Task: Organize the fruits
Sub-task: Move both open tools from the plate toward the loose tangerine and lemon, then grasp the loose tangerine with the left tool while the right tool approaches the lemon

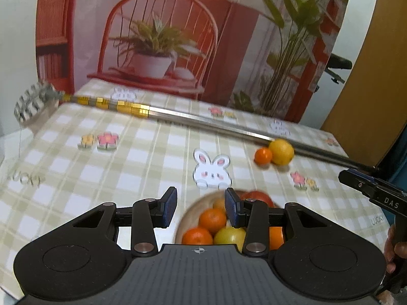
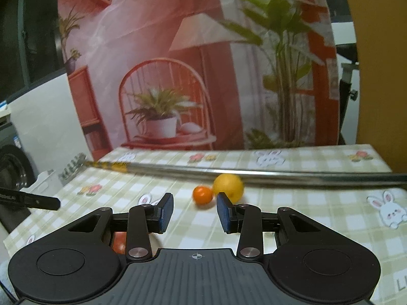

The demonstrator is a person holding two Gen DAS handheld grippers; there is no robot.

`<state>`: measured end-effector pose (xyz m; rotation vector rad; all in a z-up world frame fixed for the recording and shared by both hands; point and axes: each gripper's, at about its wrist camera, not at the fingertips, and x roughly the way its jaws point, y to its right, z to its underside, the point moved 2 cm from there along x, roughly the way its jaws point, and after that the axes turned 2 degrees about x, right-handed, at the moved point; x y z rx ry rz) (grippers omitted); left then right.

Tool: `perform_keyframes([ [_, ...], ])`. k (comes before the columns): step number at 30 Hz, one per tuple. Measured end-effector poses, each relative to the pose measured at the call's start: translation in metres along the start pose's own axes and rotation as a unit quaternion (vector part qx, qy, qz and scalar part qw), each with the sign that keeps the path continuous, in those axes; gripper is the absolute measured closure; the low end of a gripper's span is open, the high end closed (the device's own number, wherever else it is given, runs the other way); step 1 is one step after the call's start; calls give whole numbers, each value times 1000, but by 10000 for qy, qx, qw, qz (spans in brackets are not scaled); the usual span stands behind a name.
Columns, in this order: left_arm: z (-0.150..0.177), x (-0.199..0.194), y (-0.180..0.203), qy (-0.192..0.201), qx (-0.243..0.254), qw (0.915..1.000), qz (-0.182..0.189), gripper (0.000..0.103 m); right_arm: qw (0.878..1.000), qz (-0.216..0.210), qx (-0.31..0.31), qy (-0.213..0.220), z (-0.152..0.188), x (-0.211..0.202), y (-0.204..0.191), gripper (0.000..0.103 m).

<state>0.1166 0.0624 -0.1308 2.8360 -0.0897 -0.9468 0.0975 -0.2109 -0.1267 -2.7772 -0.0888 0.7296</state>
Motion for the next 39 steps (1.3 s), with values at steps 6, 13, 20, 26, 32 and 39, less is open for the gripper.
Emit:
perform_keyframes([
  [6, -25, 3, 8, 99, 212, 9997, 71, 60, 9997, 165, -94, 148, -13, 4, 11, 68],
  [13, -52, 28, 33, -19, 503, 9974, 513, 60, 9992, 344, -134, 142, -21, 19, 22, 68],
  [20, -73, 85, 75, -244, 1209, 9877, 960, 60, 9987, 499, -39, 32, -20, 37, 33, 68],
  [26, -71, 154, 101, -723, 1458, 9787, 1251, 60, 9985, 541, 75, -92, -15, 50, 45, 68],
  [32, -60, 203, 109, -1018, 1475, 9758, 1256, 60, 9983, 518, 169, -196, -9, 59, 55, 68],
  [39, -58, 226, 114, -1070, 1621, 9734, 1214, 60, 9978, 520, 239, -323, -4, 70, 62, 68],
])
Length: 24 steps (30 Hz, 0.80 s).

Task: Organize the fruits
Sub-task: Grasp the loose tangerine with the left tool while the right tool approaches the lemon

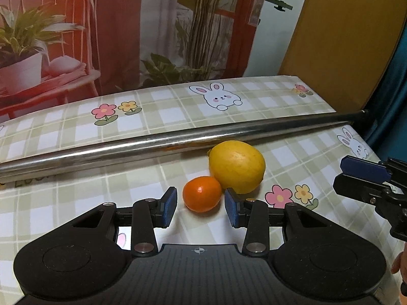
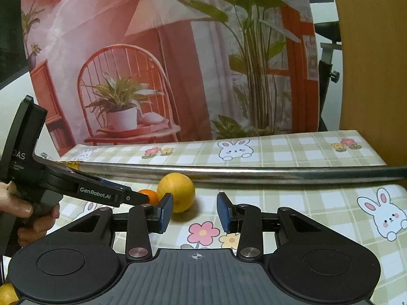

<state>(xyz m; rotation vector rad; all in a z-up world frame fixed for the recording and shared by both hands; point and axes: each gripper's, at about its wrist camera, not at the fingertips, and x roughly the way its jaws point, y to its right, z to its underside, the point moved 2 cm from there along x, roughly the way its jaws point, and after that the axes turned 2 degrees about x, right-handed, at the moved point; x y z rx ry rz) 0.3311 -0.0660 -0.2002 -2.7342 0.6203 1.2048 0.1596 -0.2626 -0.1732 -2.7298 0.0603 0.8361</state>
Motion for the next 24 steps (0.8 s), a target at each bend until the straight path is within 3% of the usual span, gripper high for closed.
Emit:
perform_keyframes([
  [13, -8, 27, -3, -529, -8, 9986, -3, 60, 9999, -32, 67, -148, 6, 12, 2, 67],
  [24, -15, 32, -9, -433, -57, 9990, -48, 61, 9998, -37, 32, -209, 6, 16, 1, 68],
])
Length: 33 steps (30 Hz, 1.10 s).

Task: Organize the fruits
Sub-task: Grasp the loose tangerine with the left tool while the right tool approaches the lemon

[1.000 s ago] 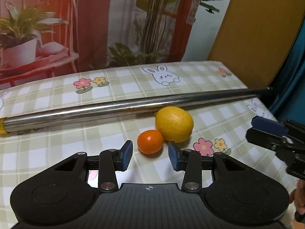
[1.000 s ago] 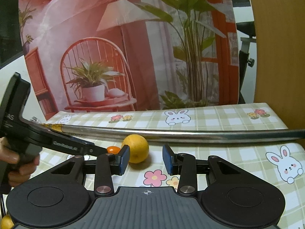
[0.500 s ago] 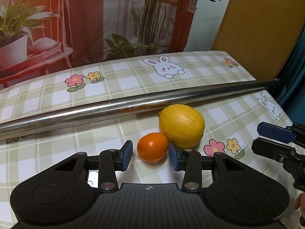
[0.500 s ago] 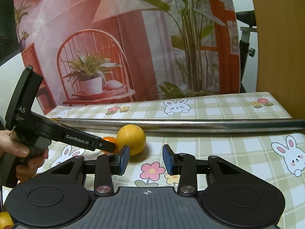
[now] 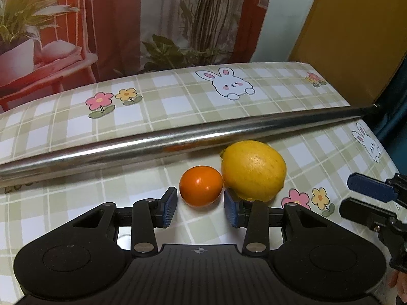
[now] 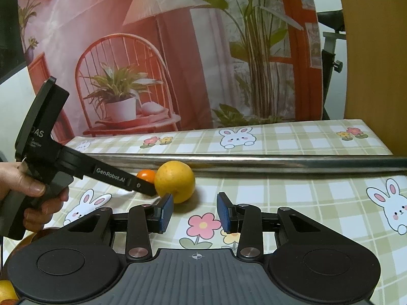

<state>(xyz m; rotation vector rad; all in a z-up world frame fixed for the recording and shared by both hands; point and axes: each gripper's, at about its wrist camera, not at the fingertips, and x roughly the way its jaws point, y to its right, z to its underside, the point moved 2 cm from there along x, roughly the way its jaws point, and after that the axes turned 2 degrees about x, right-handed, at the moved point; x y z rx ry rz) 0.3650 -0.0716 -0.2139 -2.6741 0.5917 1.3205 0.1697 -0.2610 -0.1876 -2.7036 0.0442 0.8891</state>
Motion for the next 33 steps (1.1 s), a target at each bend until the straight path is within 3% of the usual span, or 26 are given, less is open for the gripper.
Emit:
perform_keyframes([
  [18, -12, 8, -16, 343, -506, 9981, 4, 61, 9999, 11, -20, -99, 2, 8, 1, 68],
  [23, -11, 10, -14, 377, -439, 9983, -18, 64, 9999, 13, -14, -125, 2, 10, 1, 67],
  [30, -4, -24, -11, 650, -145, 9977, -104, 64, 9999, -125, 1, -21, -6, 25, 1, 67],
  [33, 0, -46, -13, 823, -187, 9964, -49, 64, 9997, -254, -39, 35, -14, 39, -3, 59],
])
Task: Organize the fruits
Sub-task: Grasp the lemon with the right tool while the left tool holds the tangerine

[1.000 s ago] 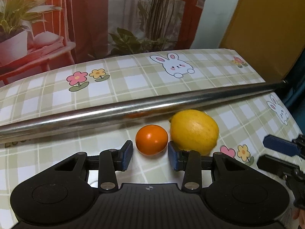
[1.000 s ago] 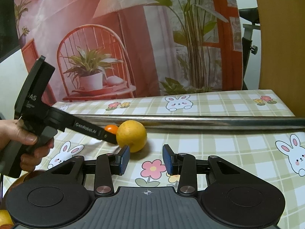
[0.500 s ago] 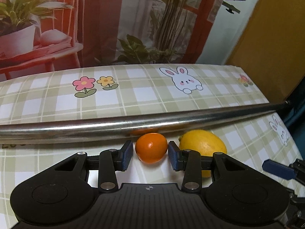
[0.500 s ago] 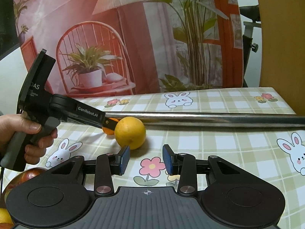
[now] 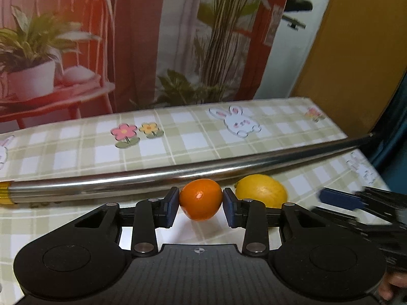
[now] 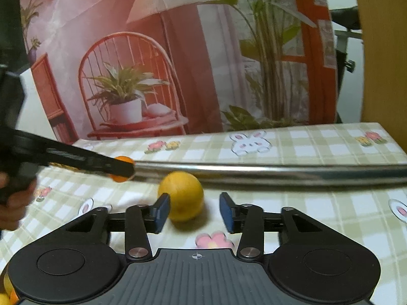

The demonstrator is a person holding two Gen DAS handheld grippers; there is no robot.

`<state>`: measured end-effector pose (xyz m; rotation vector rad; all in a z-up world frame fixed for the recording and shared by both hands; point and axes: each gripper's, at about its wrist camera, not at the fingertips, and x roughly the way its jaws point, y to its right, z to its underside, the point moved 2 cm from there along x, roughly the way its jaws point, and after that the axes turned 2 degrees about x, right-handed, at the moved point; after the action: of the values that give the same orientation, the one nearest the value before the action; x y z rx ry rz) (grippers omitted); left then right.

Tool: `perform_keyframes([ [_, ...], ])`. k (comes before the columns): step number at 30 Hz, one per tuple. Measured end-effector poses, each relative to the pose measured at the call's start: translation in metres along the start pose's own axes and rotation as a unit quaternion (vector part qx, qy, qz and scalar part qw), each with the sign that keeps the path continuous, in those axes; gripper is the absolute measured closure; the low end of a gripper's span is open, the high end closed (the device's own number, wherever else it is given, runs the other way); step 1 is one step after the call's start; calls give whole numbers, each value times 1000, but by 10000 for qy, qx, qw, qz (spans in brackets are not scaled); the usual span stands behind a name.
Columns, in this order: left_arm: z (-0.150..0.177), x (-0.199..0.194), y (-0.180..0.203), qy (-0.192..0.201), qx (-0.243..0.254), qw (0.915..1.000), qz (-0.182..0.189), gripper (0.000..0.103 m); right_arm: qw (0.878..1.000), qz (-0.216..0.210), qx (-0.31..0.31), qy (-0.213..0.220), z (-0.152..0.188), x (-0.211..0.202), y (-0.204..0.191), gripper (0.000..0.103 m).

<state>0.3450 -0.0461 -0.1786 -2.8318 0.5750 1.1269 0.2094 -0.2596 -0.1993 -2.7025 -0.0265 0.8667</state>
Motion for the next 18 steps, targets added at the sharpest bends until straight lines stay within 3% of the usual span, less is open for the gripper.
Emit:
perform_keyframes([
  [5, 3, -38, -5, 249, -104, 9996, 16, 64, 9998, -134, -39, -151, -10, 29, -8, 46],
  [12, 16, -79, -17, 425, -253, 9987, -76, 64, 9977, -140, 101, -652, -15, 68, -16, 44],
  [18, 31, -106, -25, 482, -347, 9981, -171, 64, 9950, 42, 344, -936, -12, 75, -16, 52],
])
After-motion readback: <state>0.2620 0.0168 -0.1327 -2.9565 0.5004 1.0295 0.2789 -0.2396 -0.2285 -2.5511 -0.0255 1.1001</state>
